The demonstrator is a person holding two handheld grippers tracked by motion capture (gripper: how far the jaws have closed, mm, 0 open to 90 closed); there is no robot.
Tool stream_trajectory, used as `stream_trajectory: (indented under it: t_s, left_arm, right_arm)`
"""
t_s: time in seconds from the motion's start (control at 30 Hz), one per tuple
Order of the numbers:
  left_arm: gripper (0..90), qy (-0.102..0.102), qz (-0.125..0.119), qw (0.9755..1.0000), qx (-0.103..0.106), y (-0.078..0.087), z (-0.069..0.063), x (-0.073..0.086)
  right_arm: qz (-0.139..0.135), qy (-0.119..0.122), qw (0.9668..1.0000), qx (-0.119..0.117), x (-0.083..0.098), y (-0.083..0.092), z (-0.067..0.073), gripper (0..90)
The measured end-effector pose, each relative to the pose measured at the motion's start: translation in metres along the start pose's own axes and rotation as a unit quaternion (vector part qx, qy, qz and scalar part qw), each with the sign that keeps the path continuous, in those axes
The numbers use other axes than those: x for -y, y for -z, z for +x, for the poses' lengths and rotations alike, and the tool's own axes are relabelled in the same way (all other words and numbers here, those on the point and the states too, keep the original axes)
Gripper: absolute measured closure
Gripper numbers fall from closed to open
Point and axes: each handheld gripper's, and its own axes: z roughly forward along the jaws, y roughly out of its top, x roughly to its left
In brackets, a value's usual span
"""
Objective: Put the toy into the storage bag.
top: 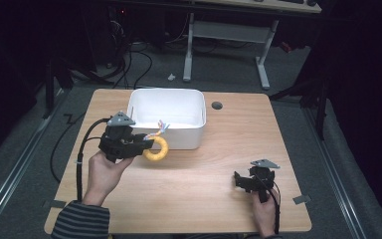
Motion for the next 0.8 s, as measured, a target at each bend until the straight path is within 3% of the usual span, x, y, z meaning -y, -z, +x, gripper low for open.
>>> stream_trajectory:
  t_s: [0.67,0.8]
  left_arm:
    - [66.0,0.007,0.012,0.9998,-0.015,-0.026,0.01,-0.027]
    - [66.0,0.02,0.009,0.9997,-0.014,-0.03,0.015,-0.03]
  right_arm:
    - [0.001,0.002,1.0,-0.003,0.0,0.0,0.001,8.7]
    - [0.0,0.002,1.0,-0.003,0.0,0.0,0.001,8.7]
